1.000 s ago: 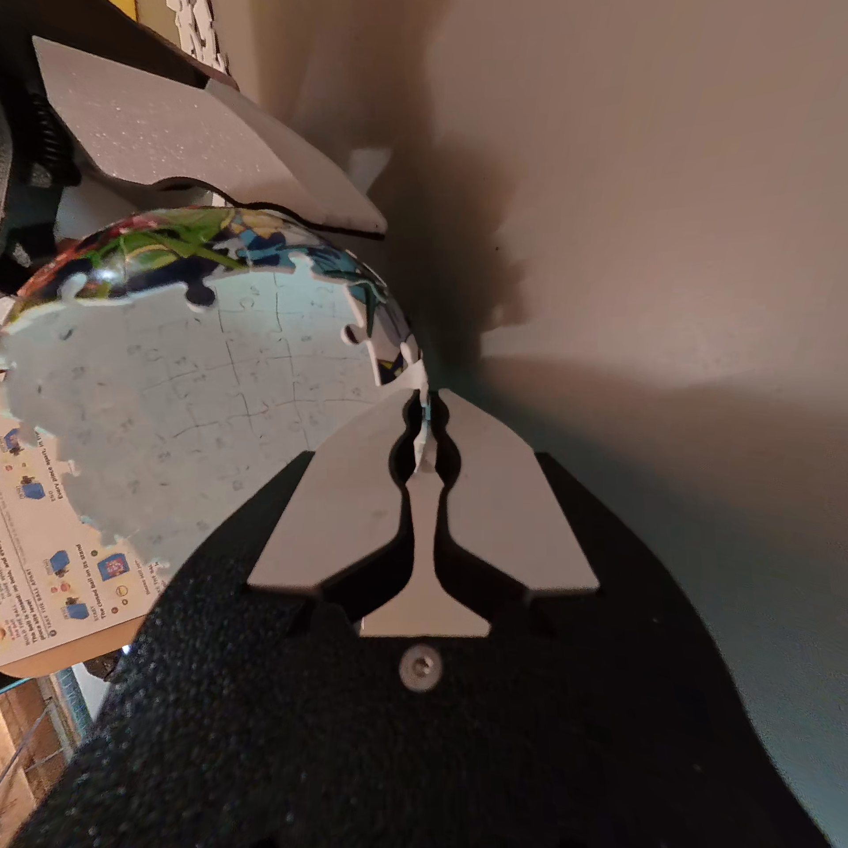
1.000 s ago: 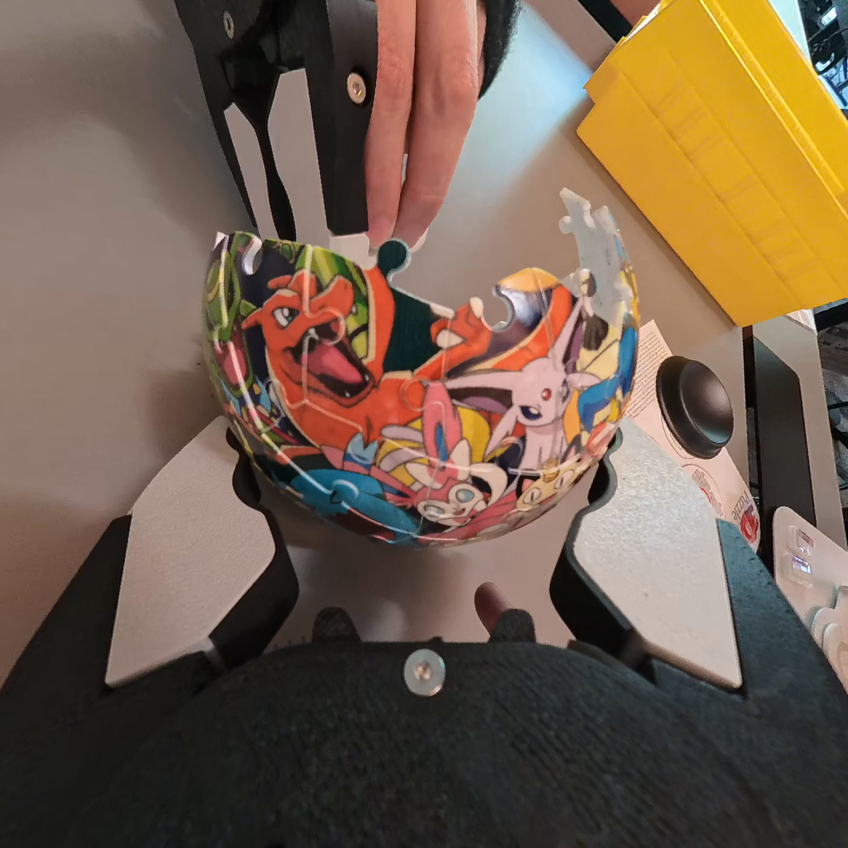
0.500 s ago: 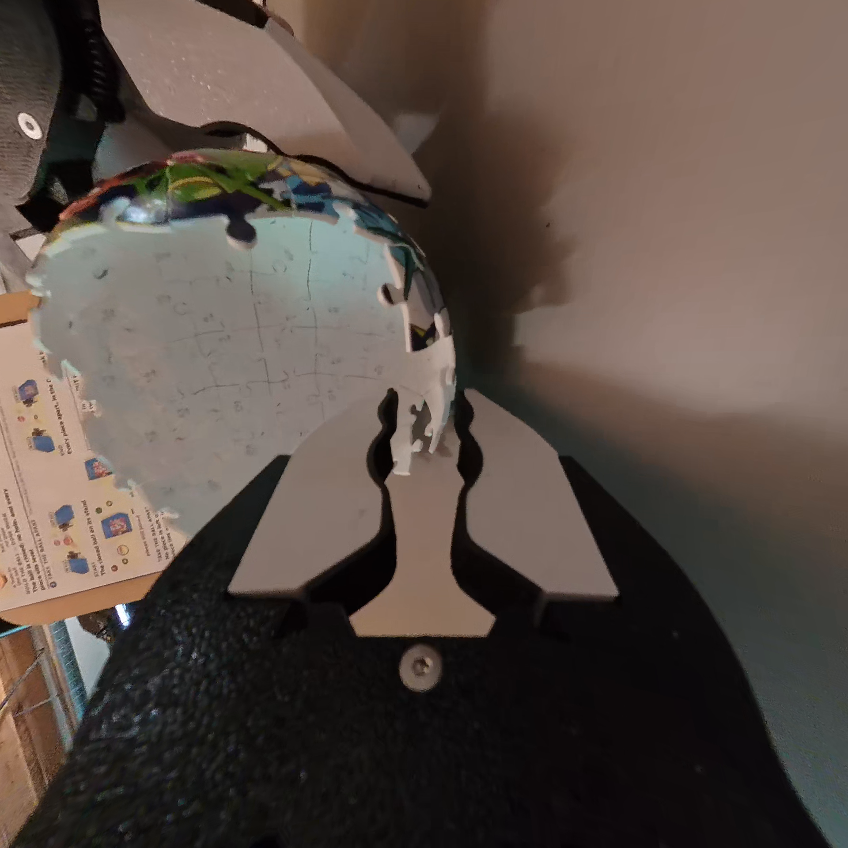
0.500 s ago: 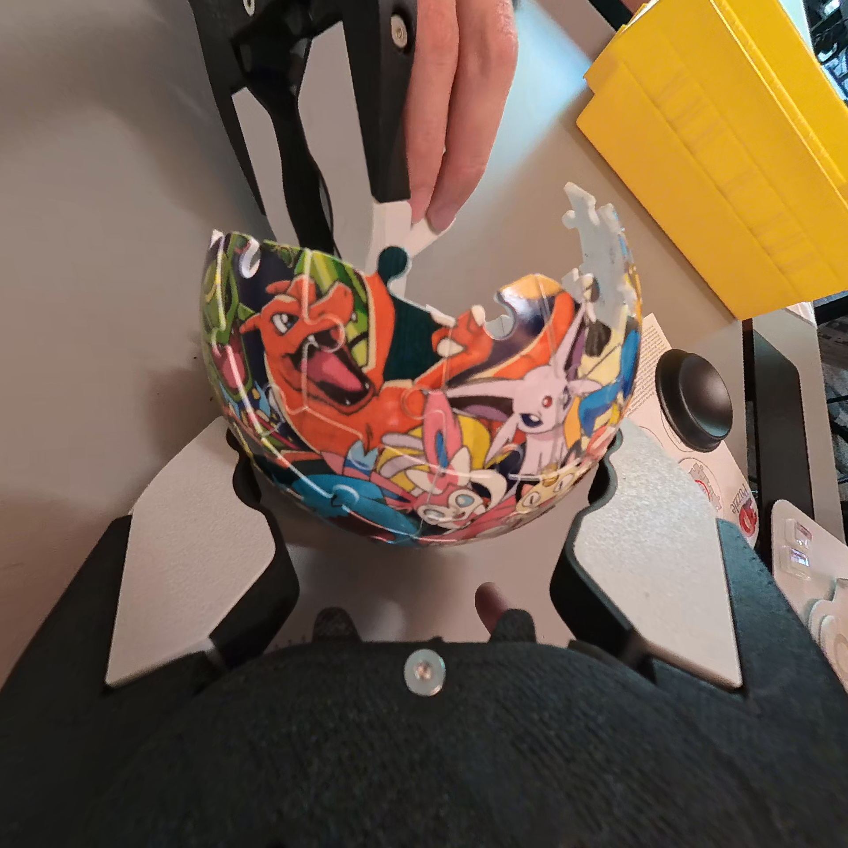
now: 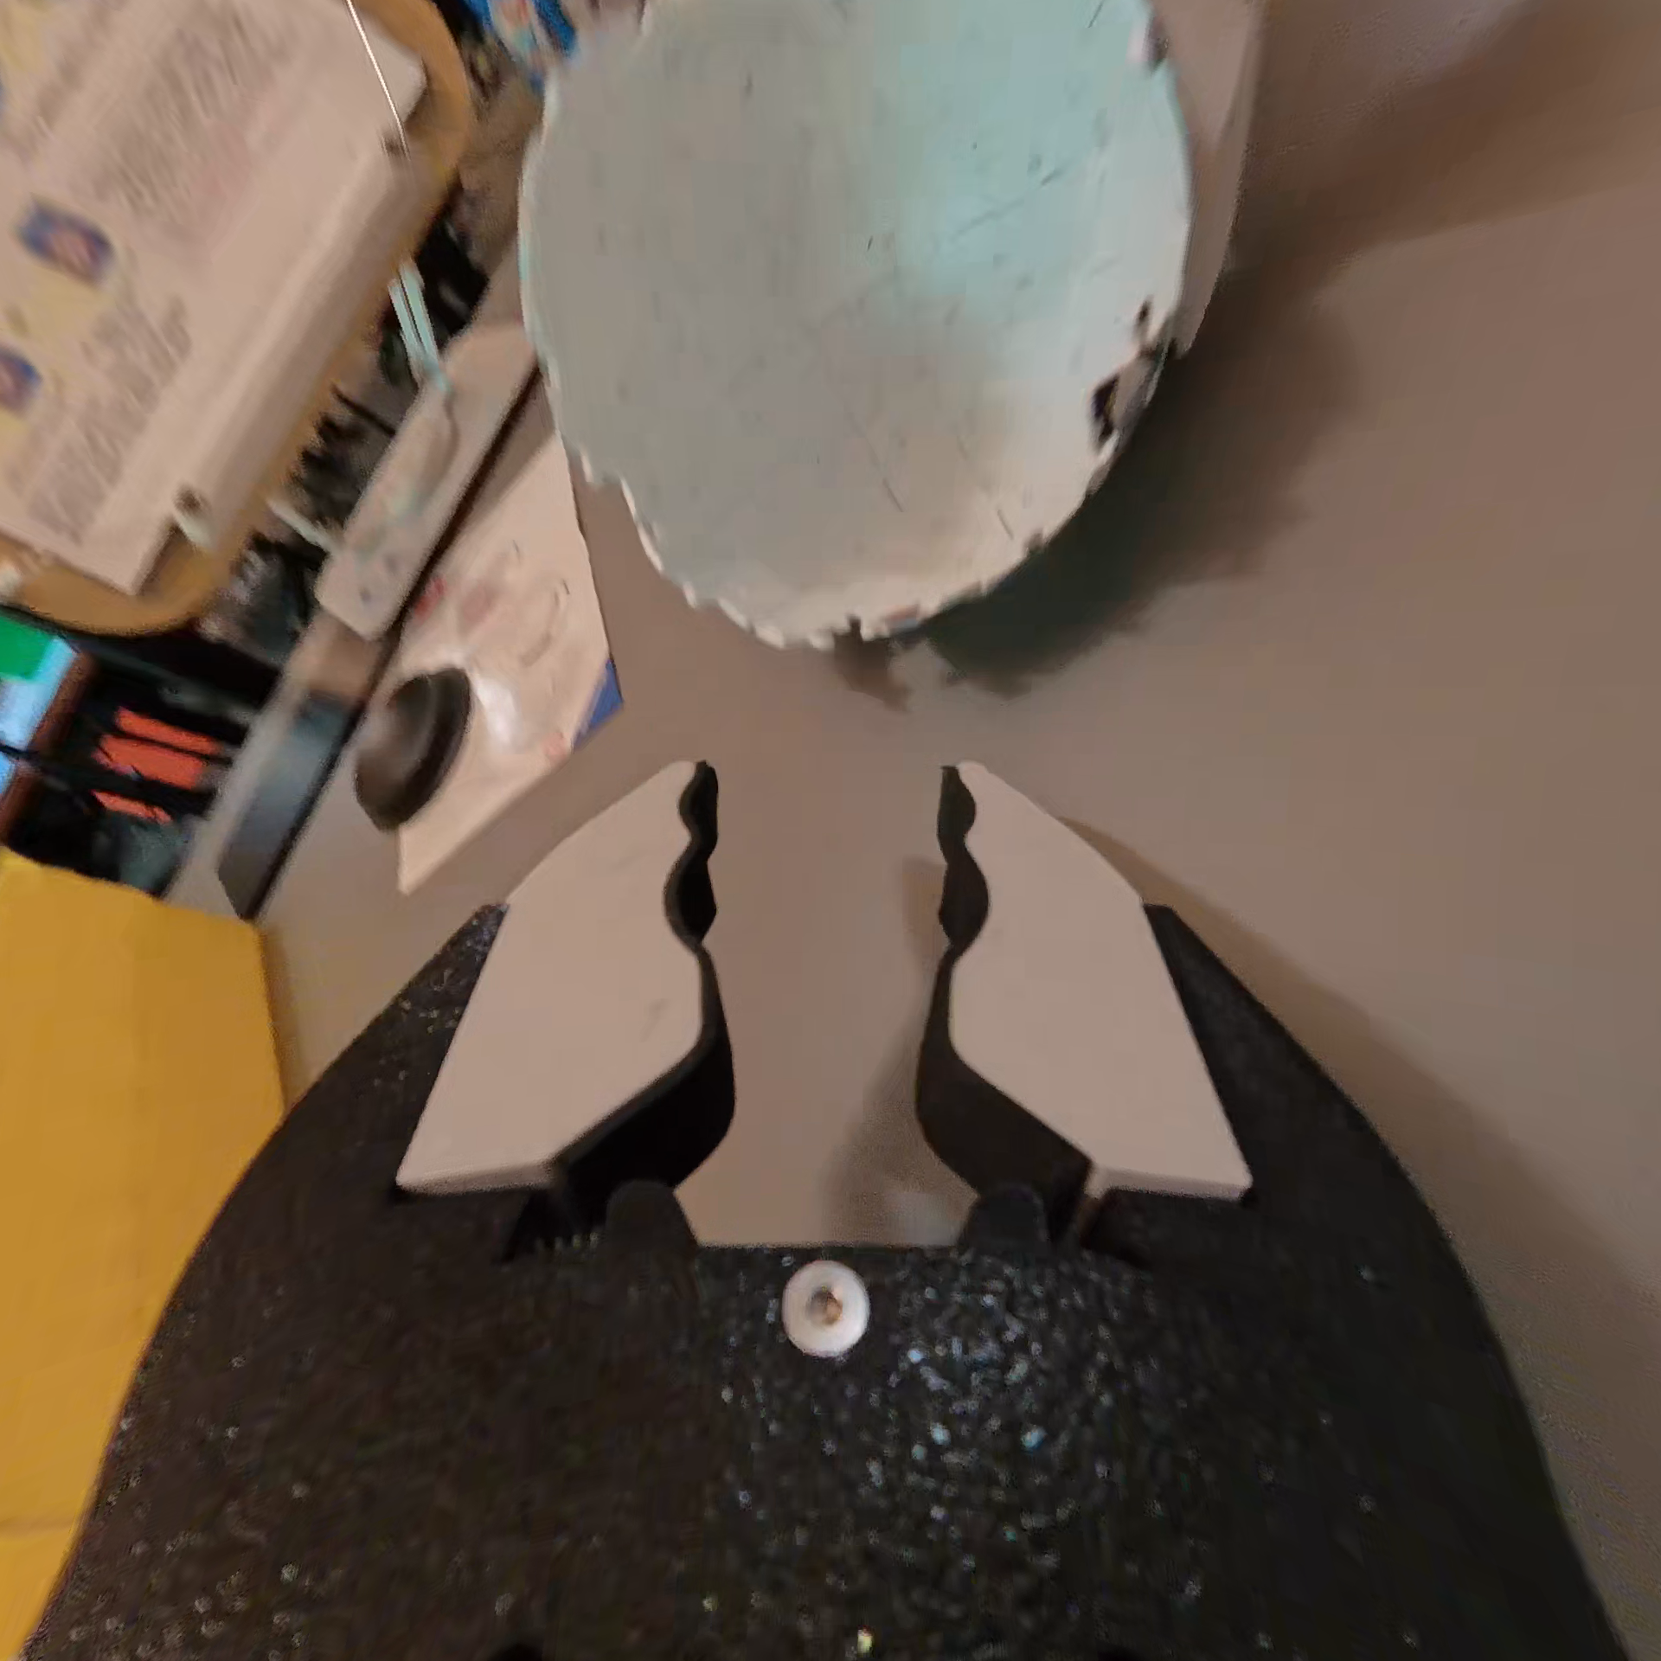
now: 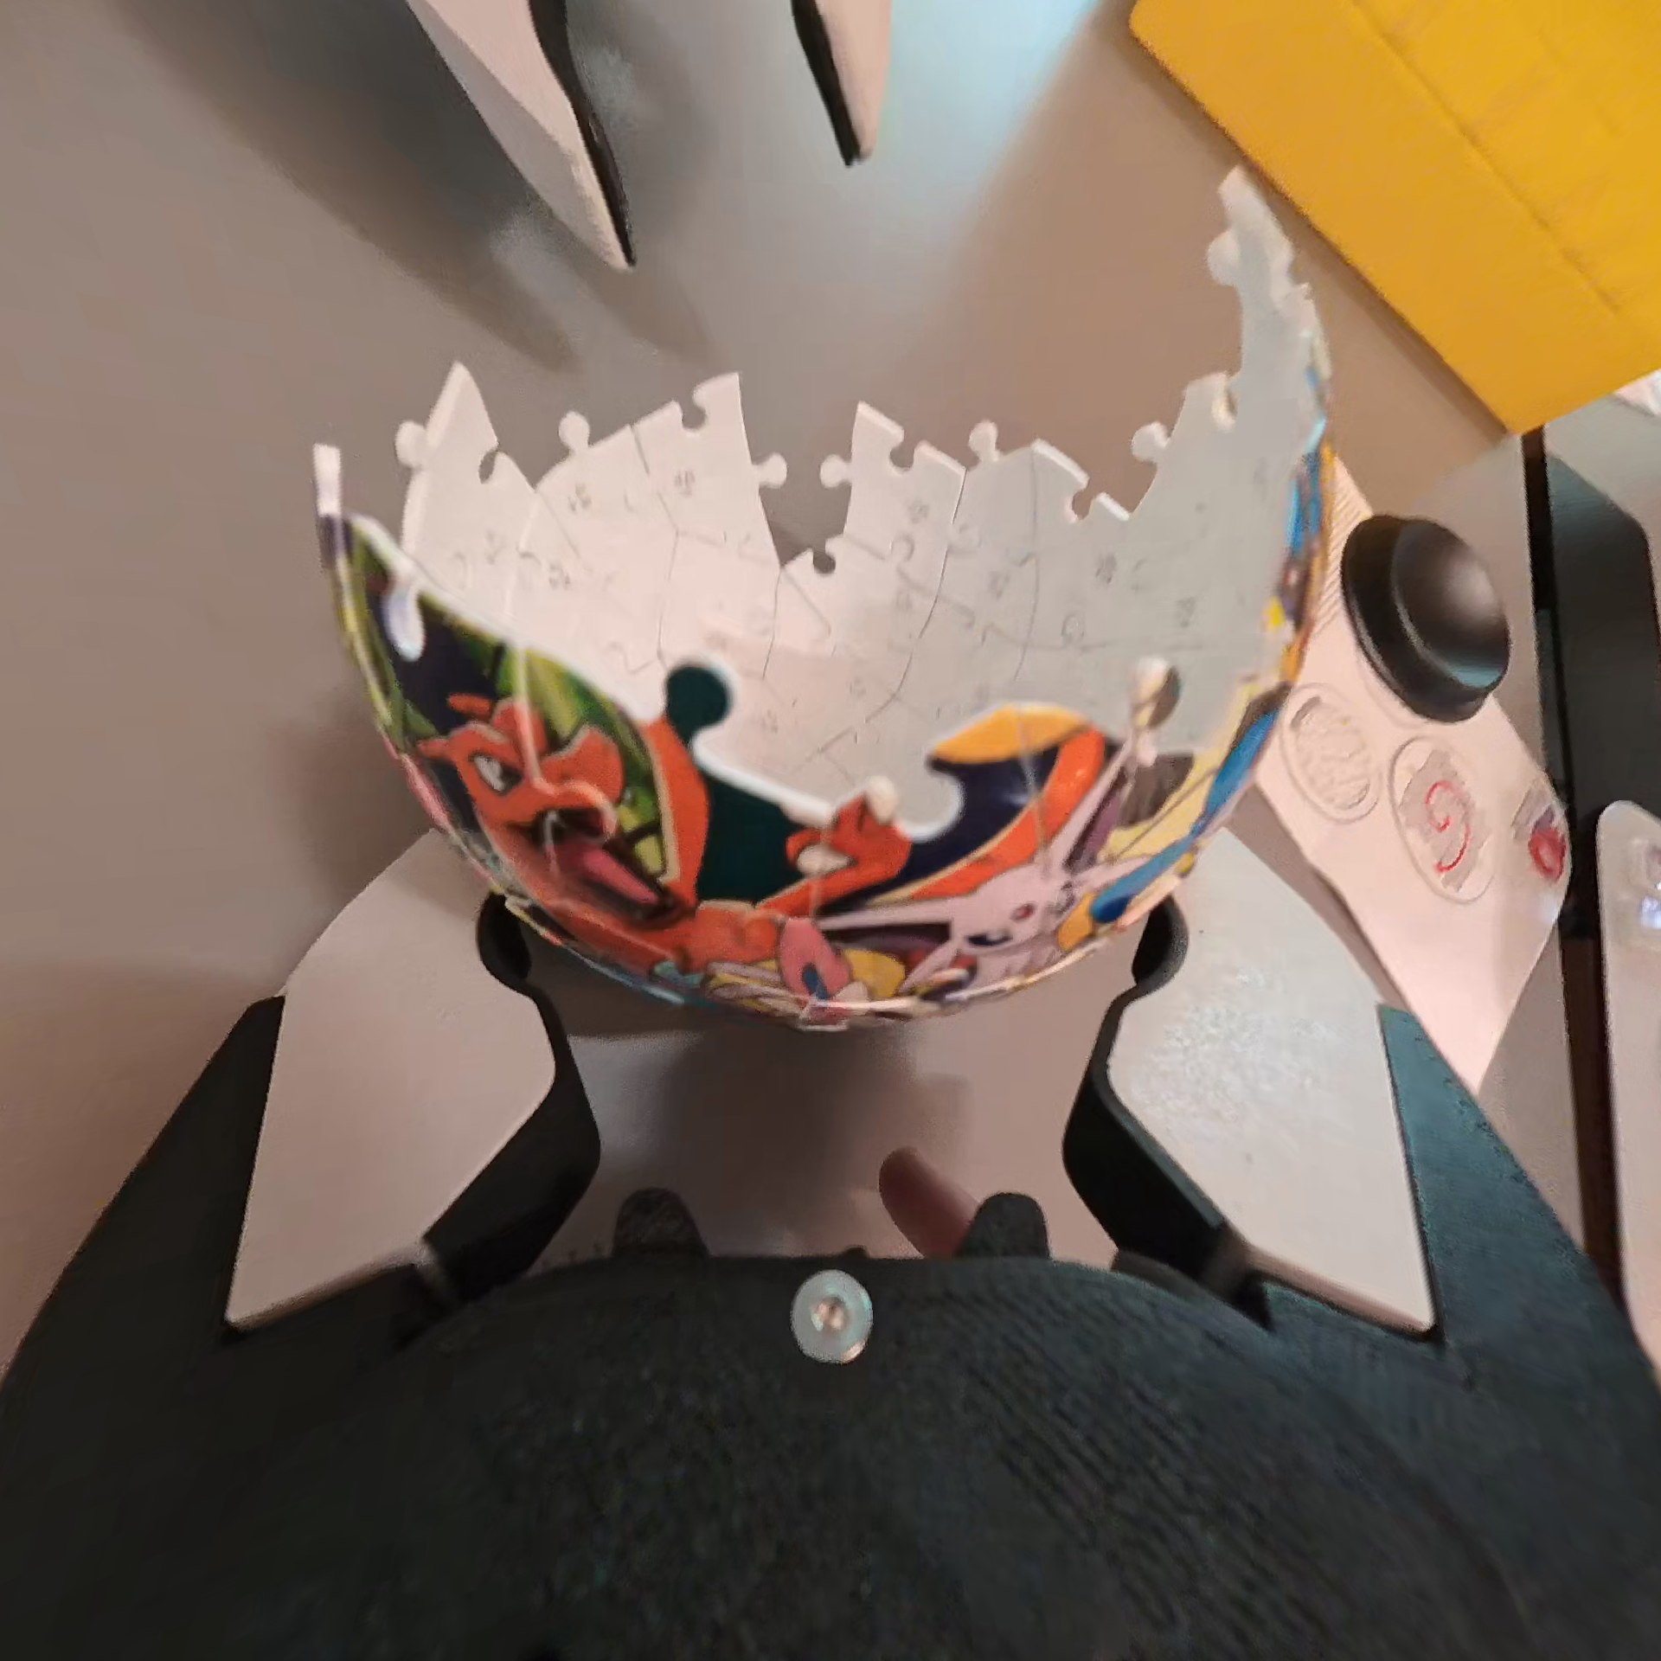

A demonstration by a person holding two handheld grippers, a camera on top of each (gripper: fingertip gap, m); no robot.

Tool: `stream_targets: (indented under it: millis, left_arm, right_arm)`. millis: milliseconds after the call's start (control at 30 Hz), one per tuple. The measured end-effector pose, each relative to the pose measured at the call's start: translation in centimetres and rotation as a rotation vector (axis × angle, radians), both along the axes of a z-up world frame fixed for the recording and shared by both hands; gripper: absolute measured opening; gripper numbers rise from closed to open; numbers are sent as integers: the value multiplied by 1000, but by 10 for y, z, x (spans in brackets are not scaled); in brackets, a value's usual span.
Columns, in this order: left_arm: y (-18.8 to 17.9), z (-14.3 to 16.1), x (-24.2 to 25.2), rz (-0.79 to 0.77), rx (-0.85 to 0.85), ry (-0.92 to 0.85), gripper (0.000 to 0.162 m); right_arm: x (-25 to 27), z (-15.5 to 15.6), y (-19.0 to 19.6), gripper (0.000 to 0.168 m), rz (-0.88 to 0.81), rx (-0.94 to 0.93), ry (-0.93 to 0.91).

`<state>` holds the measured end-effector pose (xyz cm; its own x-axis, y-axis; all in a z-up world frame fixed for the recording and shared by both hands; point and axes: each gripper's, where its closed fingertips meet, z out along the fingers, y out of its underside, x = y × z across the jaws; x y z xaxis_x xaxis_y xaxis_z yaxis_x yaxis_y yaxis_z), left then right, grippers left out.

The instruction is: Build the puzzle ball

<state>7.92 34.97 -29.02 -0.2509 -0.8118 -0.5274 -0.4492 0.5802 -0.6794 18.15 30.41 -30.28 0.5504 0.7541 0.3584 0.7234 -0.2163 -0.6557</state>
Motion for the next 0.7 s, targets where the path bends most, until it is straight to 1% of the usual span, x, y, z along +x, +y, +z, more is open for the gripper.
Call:
stream_targets:
  millis: [67, 167, 200, 333, 533, 600, 633, 700]
  left_arm:
    - [2, -12, -8, 49, -40, 77, 48]
    - [-7, -27, -12, 52, -92, 161, 51]
    - [-11, -28, -11, 44, -106, 166, 45]
    - [-24, -28, -5, 28, -131, 188, 49]
    - [-39, -30, 1, 14, -155, 205, 48]
    - [-43, -30, 2, 19, -173, 200, 48]
    - [-43, -30, 3, 27, -177, 197, 45]
    - [-42, -29, 3, 52, -174, 189, 45]
  right_arm:
    - [1, -4, -7, 130, -43, -27, -9]
    - [0, -1, -15, 127, -142, -36, 5]
    - [-2, 1, -18, 127, -175, -37, 11]
    - [-16, 9, -29, 127, -286, -5, 40]
    - [-24, 6, -36, 127, -432, 9, 31]
    - [-29, 10, -37, 126, -450, 23, 63]
    - [-31, 13, -37, 126, -454, 38, 74]
    - [-31, 16, -35, 125, -456, 70, 71]
